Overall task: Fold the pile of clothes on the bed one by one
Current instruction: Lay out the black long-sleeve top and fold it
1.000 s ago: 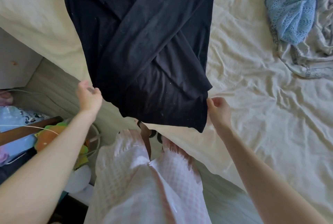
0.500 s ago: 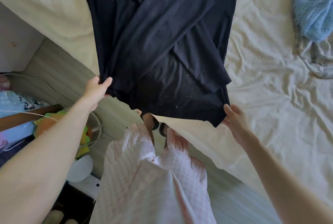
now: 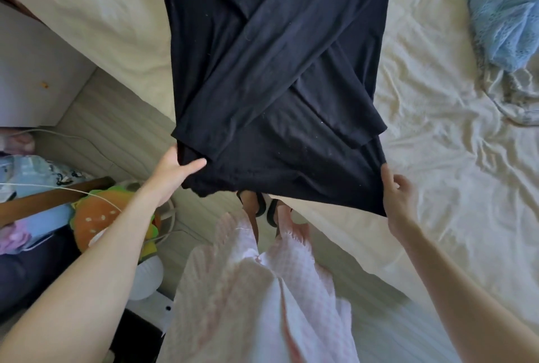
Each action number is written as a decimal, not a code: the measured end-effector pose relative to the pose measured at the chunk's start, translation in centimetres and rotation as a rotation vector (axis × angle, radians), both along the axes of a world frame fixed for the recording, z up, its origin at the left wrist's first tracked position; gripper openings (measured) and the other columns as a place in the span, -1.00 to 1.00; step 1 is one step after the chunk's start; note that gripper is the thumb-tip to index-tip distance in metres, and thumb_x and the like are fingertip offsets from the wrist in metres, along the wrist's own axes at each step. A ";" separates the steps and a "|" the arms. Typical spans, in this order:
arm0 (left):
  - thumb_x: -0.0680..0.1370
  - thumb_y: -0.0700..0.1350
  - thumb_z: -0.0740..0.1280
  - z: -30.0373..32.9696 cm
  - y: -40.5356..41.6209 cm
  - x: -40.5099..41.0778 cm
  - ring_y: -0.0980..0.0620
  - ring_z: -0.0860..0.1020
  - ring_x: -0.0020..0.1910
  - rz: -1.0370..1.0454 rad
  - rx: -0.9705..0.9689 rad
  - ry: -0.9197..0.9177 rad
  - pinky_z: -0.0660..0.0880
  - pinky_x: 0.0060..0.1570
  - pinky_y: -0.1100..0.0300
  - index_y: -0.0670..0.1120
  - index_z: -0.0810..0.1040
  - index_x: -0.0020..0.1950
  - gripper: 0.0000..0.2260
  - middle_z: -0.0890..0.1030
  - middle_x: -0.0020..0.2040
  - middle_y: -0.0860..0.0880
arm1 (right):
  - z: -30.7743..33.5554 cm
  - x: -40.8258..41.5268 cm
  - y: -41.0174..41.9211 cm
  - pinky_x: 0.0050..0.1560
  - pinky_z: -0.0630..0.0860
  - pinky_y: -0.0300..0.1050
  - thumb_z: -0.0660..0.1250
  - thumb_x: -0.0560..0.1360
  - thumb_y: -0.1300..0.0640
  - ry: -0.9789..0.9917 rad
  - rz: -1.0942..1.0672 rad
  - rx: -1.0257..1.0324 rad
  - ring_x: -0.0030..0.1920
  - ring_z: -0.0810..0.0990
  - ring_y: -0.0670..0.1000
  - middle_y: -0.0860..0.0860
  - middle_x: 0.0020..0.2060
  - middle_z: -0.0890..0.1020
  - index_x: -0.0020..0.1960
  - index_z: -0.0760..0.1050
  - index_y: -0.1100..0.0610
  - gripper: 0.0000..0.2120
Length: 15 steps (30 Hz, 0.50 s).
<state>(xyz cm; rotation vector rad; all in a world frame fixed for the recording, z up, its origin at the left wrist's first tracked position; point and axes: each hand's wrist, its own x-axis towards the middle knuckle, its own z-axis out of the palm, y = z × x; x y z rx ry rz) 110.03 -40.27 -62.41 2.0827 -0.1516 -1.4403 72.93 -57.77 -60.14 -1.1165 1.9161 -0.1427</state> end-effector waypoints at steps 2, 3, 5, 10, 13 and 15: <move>0.51 -0.20 0.39 -0.2 1.3 0.1 -0.01 0.53 0.02 -0.052 0.092 0.003 0.45 0.01 0.09 -0.11 0.45 0.18 -0.73 0.56 0.09 -0.06 | 0.6 -0.4 0.3 -0.47 0.30 -0.31 0.28 0.49 -0.21 -0.040 0.082 -0.015 -0.47 0.42 -0.13 -0.11 -0.50 0.44 -0.36 0.40 0.11 -0.56; 0.53 -0.21 0.37 -0.3 1.9 0.1 -0.03 0.52 -0.08 -0.073 0.133 -0.024 0.44 -0.07 0.10 -0.14 0.48 0.13 -0.80 0.58 0.05 -0.10 | 0.8 -0.5 0.4 -0.49 0.33 -0.34 0.32 0.47 -0.19 -0.063 0.094 0.005 -0.50 0.46 -0.15 -0.11 -0.52 0.50 -0.34 0.47 0.10 -0.61; 0.56 -0.17 0.32 -0.2 3.2 0.3 -0.04 0.46 -0.24 -0.096 0.185 -0.106 0.41 -0.18 0.12 -0.21 0.52 0.06 -0.87 0.58 -0.09 -0.14 | 0.8 -0.8 0.6 -0.41 0.45 -0.27 0.39 0.46 -0.10 -0.062 0.105 0.082 -0.41 0.58 -0.15 -0.11 -0.43 0.61 -0.22 0.60 0.10 -0.73; 0.66 -0.12 0.12 0.5 4.4 0.2 -0.17 0.46 0.25 0.156 0.173 -0.082 0.41 0.26 -0.12 -0.24 0.30 0.40 -0.65 0.43 0.33 -0.19 | -0.1 -1.5 1.3 -0.13 0.52 -0.12 0.32 0.54 0.19 -0.166 -0.171 0.263 -0.18 0.59 -0.03 -0.02 -0.20 0.61 0.18 0.52 0.25 -0.76; 0.68 -0.16 0.03 1.2 3.7 -1.3 -0.13 0.43 0.27 0.431 0.088 -0.060 0.41 0.24 -0.09 -0.14 0.22 0.46 -0.66 0.35 0.40 -0.17 | -0.2 -1.2 1.3 0.03 0.51 -0.03 0.28 0.57 0.19 -0.269 -0.384 0.325 -0.08 0.57 0.01 0.04 -0.09 0.57 0.09 0.48 0.26 -0.84; 0.68 -0.14 0.03 1.8 3.5 -2.7 -0.10 0.45 0.22 0.517 0.070 -0.091 0.44 0.18 -0.02 -0.14 0.26 0.44 -0.67 0.39 0.37 -0.15 | -0.1 -1.1 1.4 -0.01 0.52 0.00 0.26 0.58 0.20 -0.342 -0.519 0.362 -0.05 0.56 0.05 0.05 -0.06 0.56 -0.01 0.46 0.20 -0.94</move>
